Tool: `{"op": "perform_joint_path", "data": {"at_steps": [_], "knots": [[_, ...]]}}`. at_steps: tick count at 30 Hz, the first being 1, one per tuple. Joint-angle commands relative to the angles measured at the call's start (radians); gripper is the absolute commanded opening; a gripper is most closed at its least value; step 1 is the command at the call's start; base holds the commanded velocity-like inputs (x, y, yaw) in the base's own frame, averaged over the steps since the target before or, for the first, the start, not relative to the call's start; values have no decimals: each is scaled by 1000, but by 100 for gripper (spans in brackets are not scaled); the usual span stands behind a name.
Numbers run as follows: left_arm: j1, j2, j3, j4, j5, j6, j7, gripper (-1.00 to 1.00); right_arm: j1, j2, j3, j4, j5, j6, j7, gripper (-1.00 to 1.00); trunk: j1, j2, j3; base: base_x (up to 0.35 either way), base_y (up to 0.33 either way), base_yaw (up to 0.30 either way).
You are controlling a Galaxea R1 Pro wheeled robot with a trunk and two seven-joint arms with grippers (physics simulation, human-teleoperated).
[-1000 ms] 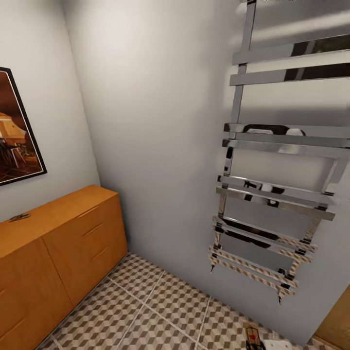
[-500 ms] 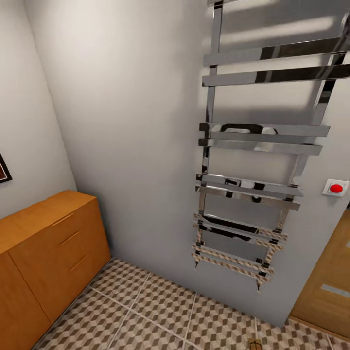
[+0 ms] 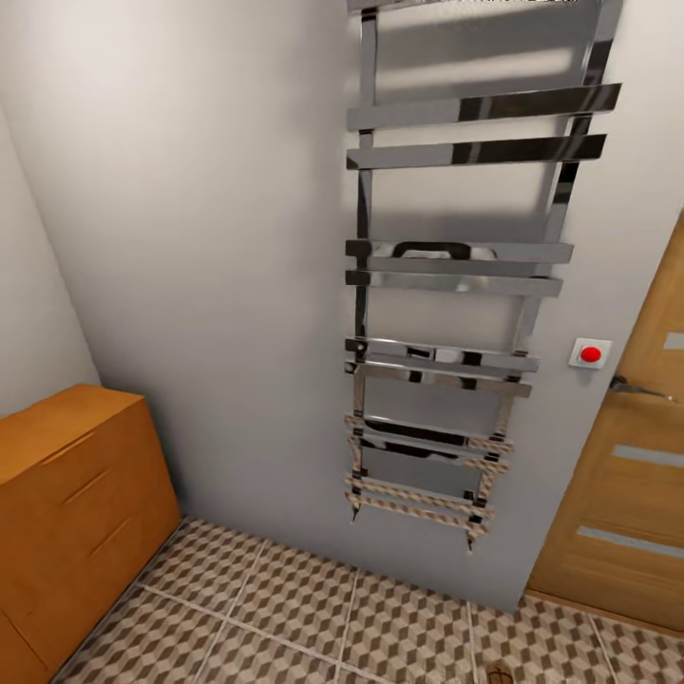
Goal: Take the four mousetraps from the cabinet in the bathroom and place them on the bathroom floor. Make sure all four end up on the same floor surface, and ensure that at least two of them are either under or directly next to the same bathroom sink.
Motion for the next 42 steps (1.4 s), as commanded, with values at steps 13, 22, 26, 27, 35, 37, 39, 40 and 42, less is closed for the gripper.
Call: {"op": "perform_joint_path", "data": {"at_steps": [13,22,26,27,35,37,39,40,42], "knots": [[-1,-9,-11,3,5,-3,-3,-100,-2,4,9,4,-10,-2,3,-100,1,-2,-2,0,0,-271],[-1,-11,-12,3,5,-2,-3,-100,-2,18,9,4,-10,-1,4,-100,1,-2,-2,0,0,-272],[-1,-11,-12,3,4,-2,-3,-100,-1,19,9,4,-10,-1,4,-100,1,-2,-2,0,0,-272],[-1,-11,-12,3,4,-2,-3,-100,-1,19,9,4,-10,-1,4,-100,1,-2,-2,0,0,-272],[-1,-12,-12,3,3,-2,-3,-100,-1,19,9,4,-10,-1,4,-100,1,-2,-2,0,0,-272],[-1,-12,-12,3,3,-2,-3,-100,-2,19,9,4,-10,-1,4,-100,1,-2,-2,0,0,-272],[-1,-12,-12,3,3,-2,-3,-100,-2,19,9,4,-10,-1,4,-100,1,-2,-2,0,0,-272],[-1,-12,-12,3,3,-2,-3,-100,-1,19,9,4,-10,-1,4,-100,1,-2,-2,0,0,-272],[-1,-12,-12,3,3,-2,-3,-100,-1,19,9,4,-10,-1,4,-100,1,-2,-2,0,0,-272]]}}
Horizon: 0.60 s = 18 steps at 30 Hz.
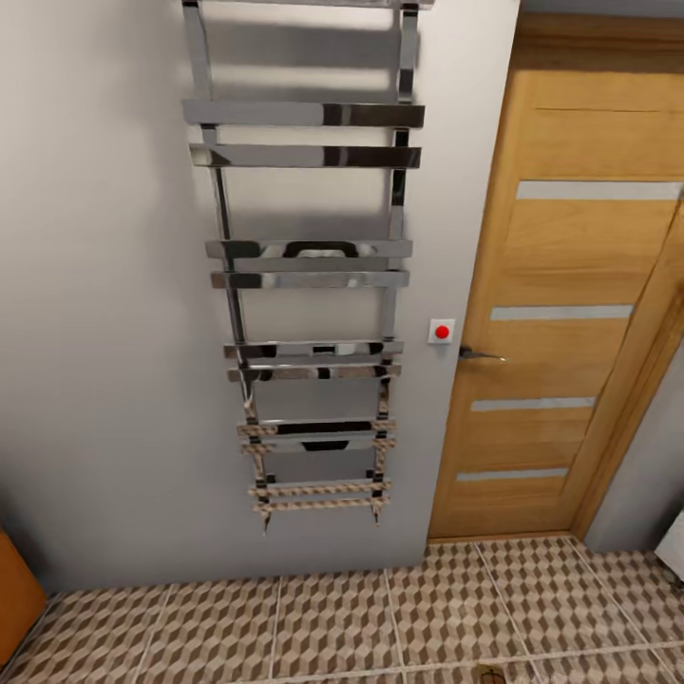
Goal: Take the four mousetraps from the cabinet in the bathroom and place them on the bathroom floor. Make sure all four end up on the same floor surface, and ensure that at least two of them are either under or directly next to the same bathroom sink.
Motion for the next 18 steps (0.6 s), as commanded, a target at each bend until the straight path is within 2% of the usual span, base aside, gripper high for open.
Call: {"op": "perform_joint_path", "data": {"at_steps": [1,18], "knots": [[-1,0,-8,3,6,-4,-2,-100,-2,1,9,4,-9,-5,1,-100,1,-2,-2,0,0,-272],[-1,-11,-8,3,6,-4,-2,-100,-2,1,9,4,-9,-5,1,-100,1,-2,-2,0,0,-272]]}}
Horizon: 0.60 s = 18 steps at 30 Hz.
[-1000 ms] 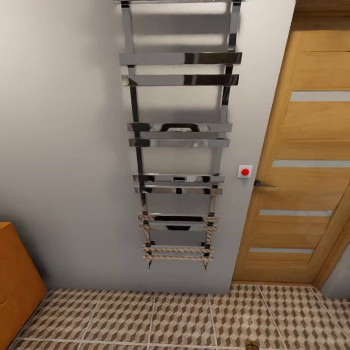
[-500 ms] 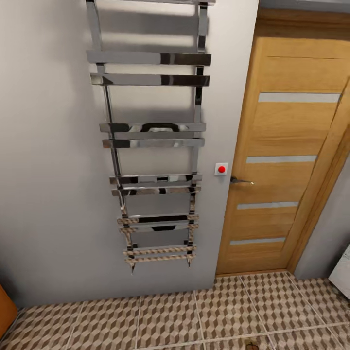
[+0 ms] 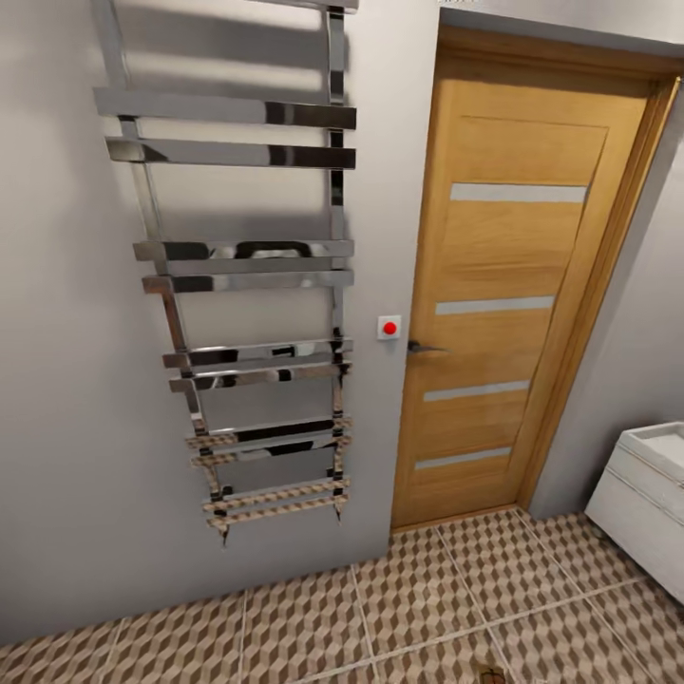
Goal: Take the four mousetraps from the cabinet in the bathroom and place them on the bathroom floor. Make sure all four end up on the same floor surface, and ensure that at least two of them are either under or directly next to the same bathroom sink.
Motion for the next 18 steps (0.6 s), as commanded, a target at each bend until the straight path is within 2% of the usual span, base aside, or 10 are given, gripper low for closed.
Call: {"op": "perform_joint_path", "data": {"at_steps": [1,15,18], "knots": [[-1,0,-8,3,6,-4,-2,-100,-2,1,9,4,-9,-5,1,-100,1,-2,-2,0,0,-272],[-1,-1,-8,3,6,-3,-6,-100,-2,1,9,4,-9,-5,1,-100,1,-2,-2,0,0,-272],[-1,-15,-9,3,6,-2,-10,-100,-3,1,9,4,-9,-5,1,-100,1,-2,-2,0,0,-272]]}}
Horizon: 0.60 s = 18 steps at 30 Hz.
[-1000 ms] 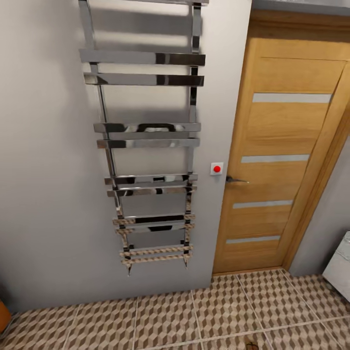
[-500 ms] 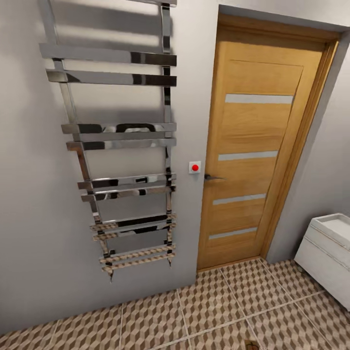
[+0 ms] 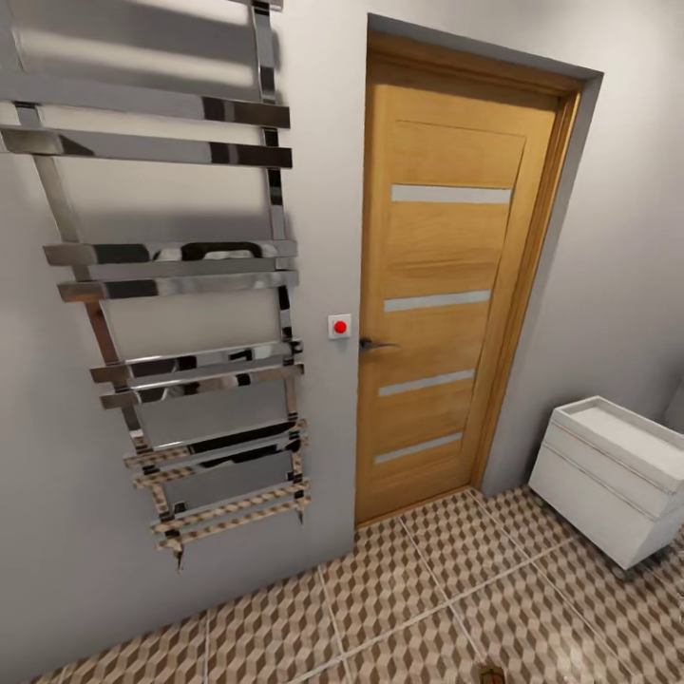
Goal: Take the four mousetraps from the cabinet in the bathroom and place them on the bathroom floor. Make sure all four end up on the same floor surface, and ensure that at least two of them are either under or directly next to the same bathroom sink.
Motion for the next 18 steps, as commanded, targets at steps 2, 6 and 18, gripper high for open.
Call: {"op": "perform_joint_path", "data": {"at_steps": [2,6,18], "knots": [[-1,-10,-6,3,9,-4,-3,-100,-2,1,9,4,-9,-5,1,-100,1,-2,-2,0,0,-272],[-1,-19,-6,3,9,-5,-3,-100,-2,1,9,4,-9,-5,1,-100,1,-2,-2,0,0,-272],[-1,-17,-3,3,9,-3,2,-100,-1,1,9,4,-9,-5,1,-100,1,-2,-2,0,0,-272]]}}
